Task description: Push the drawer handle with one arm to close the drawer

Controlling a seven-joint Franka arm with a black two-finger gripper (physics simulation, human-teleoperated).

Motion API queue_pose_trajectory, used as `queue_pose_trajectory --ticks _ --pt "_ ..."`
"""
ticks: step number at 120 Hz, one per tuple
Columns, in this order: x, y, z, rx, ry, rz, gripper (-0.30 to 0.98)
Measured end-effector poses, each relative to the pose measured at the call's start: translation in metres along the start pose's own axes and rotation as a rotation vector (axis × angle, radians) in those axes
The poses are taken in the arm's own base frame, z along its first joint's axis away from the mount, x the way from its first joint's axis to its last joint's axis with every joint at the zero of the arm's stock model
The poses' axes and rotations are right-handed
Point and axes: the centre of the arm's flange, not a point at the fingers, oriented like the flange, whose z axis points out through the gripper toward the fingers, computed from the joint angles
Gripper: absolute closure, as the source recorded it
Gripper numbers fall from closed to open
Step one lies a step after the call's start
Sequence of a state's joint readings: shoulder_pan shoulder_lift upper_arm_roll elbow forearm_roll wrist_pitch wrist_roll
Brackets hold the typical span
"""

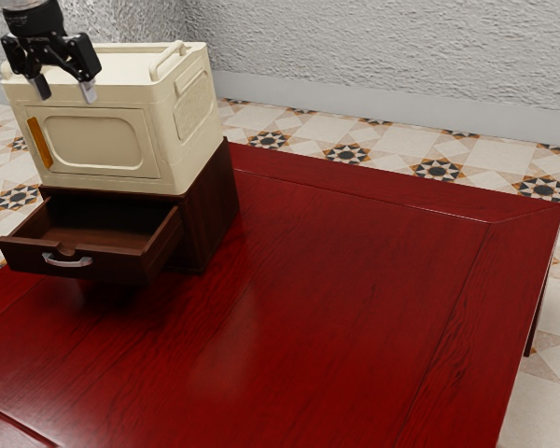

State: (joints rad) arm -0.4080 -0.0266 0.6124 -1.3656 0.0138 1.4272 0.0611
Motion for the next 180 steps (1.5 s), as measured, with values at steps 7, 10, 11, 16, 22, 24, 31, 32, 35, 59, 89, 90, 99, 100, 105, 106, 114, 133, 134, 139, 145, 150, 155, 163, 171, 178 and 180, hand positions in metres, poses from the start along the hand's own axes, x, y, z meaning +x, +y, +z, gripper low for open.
queue_pose_trajectory --ticks 7,10,11,16,22,24,31,32,35,59,89,90,99,100,105,106,114,133,134,139,145,150,155,163,171,178,180 --pt "0.000 0.000 0.000 -0.005 0.001 0.002 0.02" --pt "0.000 -0.002 0.000 -0.007 0.001 -0.003 0.02" --pt "0.000 -0.003 0.000 -0.008 0.002 -0.005 0.02" --pt "-0.004 -0.010 -0.018 -0.010 0.038 -0.015 0.02" --pt "-0.036 -0.022 -0.099 -0.022 0.203 -0.019 0.02" --pt "-0.045 -0.028 -0.115 -0.023 0.236 -0.028 0.02" --pt "-0.060 -0.033 -0.142 -0.024 0.297 -0.034 0.02" --pt "-0.060 -0.031 -0.144 -0.025 0.303 -0.028 0.02" --pt "-0.055 -0.027 -0.142 -0.037 0.308 -0.010 0.02" --pt "-0.030 0.002 -0.118 -0.058 0.287 0.061 0.02" --pt "-0.158 -0.005 0.029 -0.068 0.039 0.066 0.02" --pt "-0.163 -0.006 0.036 -0.069 0.030 0.063 0.02" --pt "-0.189 -0.019 0.100 -0.094 -0.059 0.021 0.02" --pt "-0.191 -0.021 0.106 -0.097 -0.068 0.016 0.02" --pt "-0.202 -0.030 0.141 -0.109 -0.116 -0.013 0.02" --pt "-0.205 -0.033 0.149 -0.111 -0.124 -0.021 0.02" --pt "-0.232 -0.059 0.200 -0.117 -0.176 -0.114 0.02" --pt "-0.227 -0.074 0.262 -0.026 -0.235 -0.163 0.02" --pt "-0.224 -0.074 0.265 -0.020 -0.237 -0.164 0.02" --pt "-0.211 -0.077 0.282 -0.001 -0.243 -0.174 0.02" --pt "-0.197 -0.084 0.298 0.013 -0.234 -0.189 0.02" --pt "-0.186 -0.090 0.305 0.022 -0.217 -0.203 0.02" --pt "-0.176 -0.093 0.310 0.032 -0.198 -0.210 0.02" --pt "-0.164 -0.093 0.311 0.042 -0.157 -0.213 0.02" --pt "-0.155 -0.092 0.311 0.049 -0.124 -0.216 0.04" --pt "-0.148 -0.089 0.312 0.052 -0.096 -0.216 0.17" --pt "-0.146 -0.088 0.311 0.052 -0.087 -0.217 0.22"
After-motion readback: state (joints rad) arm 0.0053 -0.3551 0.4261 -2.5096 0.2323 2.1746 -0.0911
